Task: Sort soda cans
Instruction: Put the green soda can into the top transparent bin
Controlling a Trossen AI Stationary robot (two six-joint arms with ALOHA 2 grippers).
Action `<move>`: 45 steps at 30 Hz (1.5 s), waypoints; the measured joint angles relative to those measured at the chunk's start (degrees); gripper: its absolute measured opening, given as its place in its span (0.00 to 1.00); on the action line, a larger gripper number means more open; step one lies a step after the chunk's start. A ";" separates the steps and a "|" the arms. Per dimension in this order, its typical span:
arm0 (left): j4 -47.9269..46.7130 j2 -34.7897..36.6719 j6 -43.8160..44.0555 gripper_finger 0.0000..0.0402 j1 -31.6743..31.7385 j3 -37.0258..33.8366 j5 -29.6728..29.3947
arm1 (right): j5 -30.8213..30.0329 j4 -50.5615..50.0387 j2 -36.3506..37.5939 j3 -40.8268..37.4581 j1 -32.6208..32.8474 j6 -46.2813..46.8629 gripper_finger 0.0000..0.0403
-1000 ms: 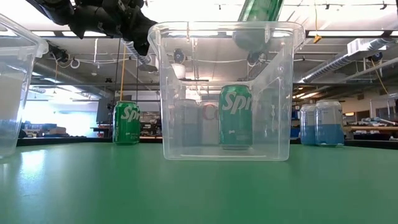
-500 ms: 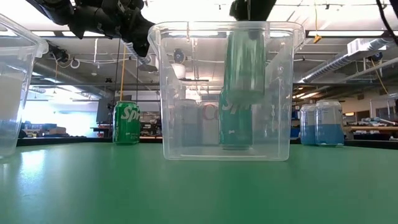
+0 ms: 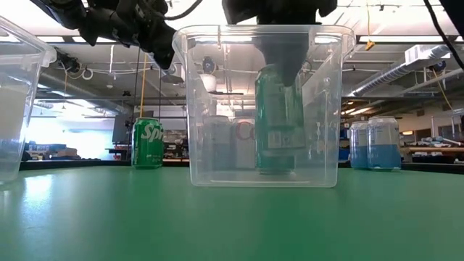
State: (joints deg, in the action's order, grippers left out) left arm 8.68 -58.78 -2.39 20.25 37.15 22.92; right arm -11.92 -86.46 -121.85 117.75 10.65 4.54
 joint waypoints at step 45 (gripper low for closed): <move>1.50 -0.02 1.24 0.02 -0.07 0.00 -0.79 | -0.46 0.55 -0.87 4.76 1.06 3.07 0.82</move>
State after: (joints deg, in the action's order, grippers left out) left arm 10.18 -58.81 -1.16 20.18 37.15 22.13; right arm -12.38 -85.91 -122.72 122.52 11.70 7.61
